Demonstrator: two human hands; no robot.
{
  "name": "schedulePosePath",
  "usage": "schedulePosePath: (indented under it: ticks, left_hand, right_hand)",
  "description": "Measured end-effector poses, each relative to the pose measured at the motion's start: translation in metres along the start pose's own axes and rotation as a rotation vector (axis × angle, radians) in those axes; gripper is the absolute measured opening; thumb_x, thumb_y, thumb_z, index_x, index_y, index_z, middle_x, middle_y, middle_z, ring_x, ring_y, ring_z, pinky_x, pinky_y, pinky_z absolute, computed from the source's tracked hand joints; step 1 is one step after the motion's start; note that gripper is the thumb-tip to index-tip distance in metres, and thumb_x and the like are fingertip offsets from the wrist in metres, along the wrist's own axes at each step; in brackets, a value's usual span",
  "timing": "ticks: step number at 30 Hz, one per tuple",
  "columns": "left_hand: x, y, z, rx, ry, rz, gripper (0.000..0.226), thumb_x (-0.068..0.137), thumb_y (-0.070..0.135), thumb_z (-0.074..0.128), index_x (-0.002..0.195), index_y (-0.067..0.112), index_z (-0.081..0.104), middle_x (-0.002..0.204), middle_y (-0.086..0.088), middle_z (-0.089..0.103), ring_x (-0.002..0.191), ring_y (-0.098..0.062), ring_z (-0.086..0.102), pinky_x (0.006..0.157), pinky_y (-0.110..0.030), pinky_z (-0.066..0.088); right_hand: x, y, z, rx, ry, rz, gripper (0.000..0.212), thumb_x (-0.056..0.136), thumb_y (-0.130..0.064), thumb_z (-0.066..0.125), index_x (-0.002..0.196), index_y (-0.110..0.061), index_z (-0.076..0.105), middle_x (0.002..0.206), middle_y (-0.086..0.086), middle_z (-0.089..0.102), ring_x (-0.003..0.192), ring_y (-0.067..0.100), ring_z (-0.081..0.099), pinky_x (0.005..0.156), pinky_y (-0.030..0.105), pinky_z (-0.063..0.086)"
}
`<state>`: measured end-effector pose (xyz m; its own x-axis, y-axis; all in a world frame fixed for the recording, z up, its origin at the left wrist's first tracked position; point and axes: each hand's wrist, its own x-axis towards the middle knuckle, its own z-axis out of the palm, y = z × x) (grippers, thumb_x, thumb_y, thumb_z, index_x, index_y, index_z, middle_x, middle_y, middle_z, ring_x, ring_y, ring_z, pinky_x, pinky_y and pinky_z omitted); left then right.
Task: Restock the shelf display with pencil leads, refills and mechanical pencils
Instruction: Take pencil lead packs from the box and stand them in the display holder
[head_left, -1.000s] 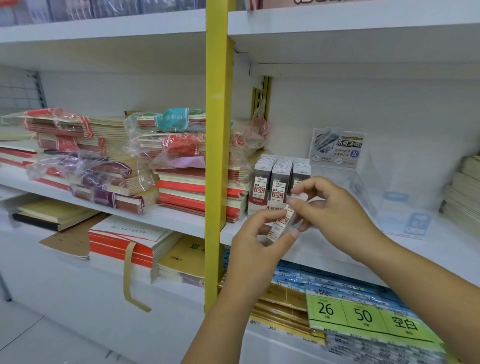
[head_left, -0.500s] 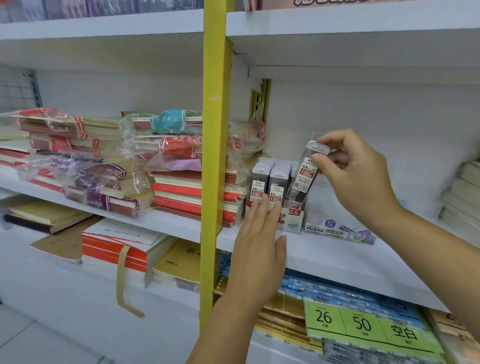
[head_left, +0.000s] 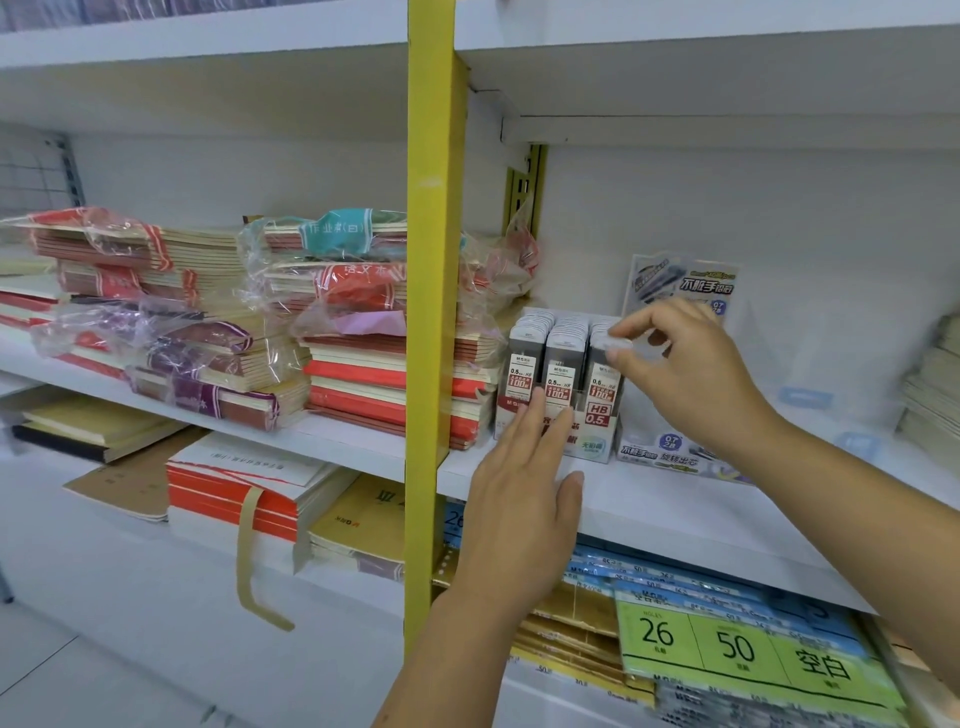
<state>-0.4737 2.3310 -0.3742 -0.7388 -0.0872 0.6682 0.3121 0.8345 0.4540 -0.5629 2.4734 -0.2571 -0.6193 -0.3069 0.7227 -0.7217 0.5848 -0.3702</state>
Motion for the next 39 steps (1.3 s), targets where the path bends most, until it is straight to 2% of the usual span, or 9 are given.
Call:
schedulePosePath:
  ticks: [11, 16, 19, 22, 26, 29, 34, 37, 39]
  left_hand:
    - [-0.015, 0.008, -0.003, -0.035, 0.031, -0.051, 0.057, 0.101, 0.039, 0.049, 0.154, 0.034, 0.029, 0.159, 0.022, 0.017, 0.147, 0.003, 0.009, 0.118, -0.02, 0.009]
    - [-0.063, 0.014, -0.013, 0.005, 0.281, 0.01, 0.031, 0.093, 0.024, 0.058, 0.123, 0.022, 0.061, 0.114, 0.007, 0.063, 0.107, -0.009, 0.051, 0.094, -0.015, 0.037]
    - [-0.111, 0.002, -0.004, 0.044, 0.044, -0.002, 0.031, 0.093, 0.025, 0.06, 0.124, 0.022, 0.06, 0.11, 0.006, 0.061, 0.103, -0.013, 0.054, 0.086, -0.022, 0.042]
    - [-0.179, -0.02, 0.018, 0.061, -0.384, -0.147, 0.045, 0.098, 0.033, 0.057, 0.14, 0.023, 0.048, 0.132, 0.001, 0.054, 0.117, -0.019, 0.054, 0.091, -0.03, 0.046]
    - [-0.265, -0.048, 0.056, -0.036, -0.792, -0.496, 0.066, 0.1, 0.044, 0.052, 0.155, 0.022, 0.024, 0.154, -0.003, 0.036, 0.134, -0.021, 0.045, 0.11, -0.037, 0.038]
    - [-0.312, -0.06, 0.082, -0.123, -0.932, -0.708, 0.071, 0.099, 0.046, 0.053, 0.157, 0.022, 0.019, 0.158, -0.003, 0.031, 0.132, -0.02, 0.048, 0.11, -0.034, 0.039]
    - [-0.353, -0.067, 0.115, -0.3, -1.02, -0.898, 0.07, 0.097, 0.049, 0.054, 0.156, 0.029, 0.023, 0.156, 0.0, 0.036, 0.126, -0.014, 0.054, 0.104, -0.028, 0.043]
    - [-0.365, -0.071, 0.125, -0.386, -1.007, -0.941, 0.064, 0.097, 0.045, 0.057, 0.153, 0.036, 0.029, 0.151, 0.004, 0.044, 0.117, -0.009, 0.06, 0.1, -0.023, 0.046]
    - [-0.37, -0.074, 0.129, -0.435, -0.976, -0.974, 0.059, 0.097, 0.039, 0.058, 0.151, 0.038, 0.033, 0.147, 0.005, 0.05, 0.115, -0.004, 0.061, 0.097, -0.02, 0.046]
  right_hand:
    - [-0.024, 0.0, -0.023, -0.131, -0.14, 0.027, 0.037, 0.099, -0.021, 0.05, 0.135, -0.031, 0.051, 0.136, 0.001, 0.046, 0.129, 0.016, 0.027, 0.106, 0.026, 0.021]
    - [-0.09, -0.019, -0.061, 0.252, -0.05, 0.08, 0.029, 0.097, -0.017, 0.052, 0.103, -0.045, 0.059, 0.098, -0.016, 0.066, 0.091, 0.002, 0.059, 0.075, 0.008, 0.045]
    - [-0.146, -0.017, -0.062, 0.407, -0.261, 0.17, 0.026, 0.096, -0.017, 0.055, 0.098, -0.041, 0.065, 0.09, -0.01, 0.071, 0.079, 0.009, 0.066, 0.069, 0.019, 0.053]
    - [-0.213, 0.002, -0.03, 0.419, -0.508, 0.346, 0.023, 0.095, -0.012, 0.057, 0.096, -0.034, 0.065, 0.088, -0.001, 0.071, 0.079, 0.015, 0.067, 0.07, 0.027, 0.054]
    - [-0.311, 0.05, 0.031, 0.368, -0.823, 0.622, 0.017, 0.098, -0.014, 0.054, 0.108, -0.025, 0.063, 0.103, -0.001, 0.062, 0.091, 0.014, 0.059, 0.072, 0.013, 0.045]
    - [-0.369, 0.086, 0.068, 0.301, -0.955, 0.752, 0.024, 0.097, -0.015, 0.056, 0.12, -0.019, 0.062, 0.111, -0.002, 0.061, 0.097, 0.009, 0.056, 0.072, 0.001, 0.041]
    - [-0.438, 0.125, 0.122, 0.293, -1.2, 0.927, 0.037, 0.092, -0.015, 0.064, 0.127, -0.022, 0.057, 0.122, 0.005, 0.058, 0.109, 0.018, 0.057, 0.092, 0.022, 0.044]
    - [-0.463, 0.136, 0.146, 0.287, -1.277, 0.966, 0.055, 0.087, -0.019, 0.071, 0.137, -0.029, 0.05, 0.119, -0.003, 0.049, 0.105, 0.011, 0.051, 0.072, -0.001, 0.036]
    - [-0.472, 0.14, 0.157, 0.25, -1.333, 0.951, 0.072, 0.081, -0.021, 0.077, 0.143, -0.029, 0.04, 0.117, -0.003, 0.047, 0.1, 0.01, 0.048, 0.062, -0.003, 0.032]
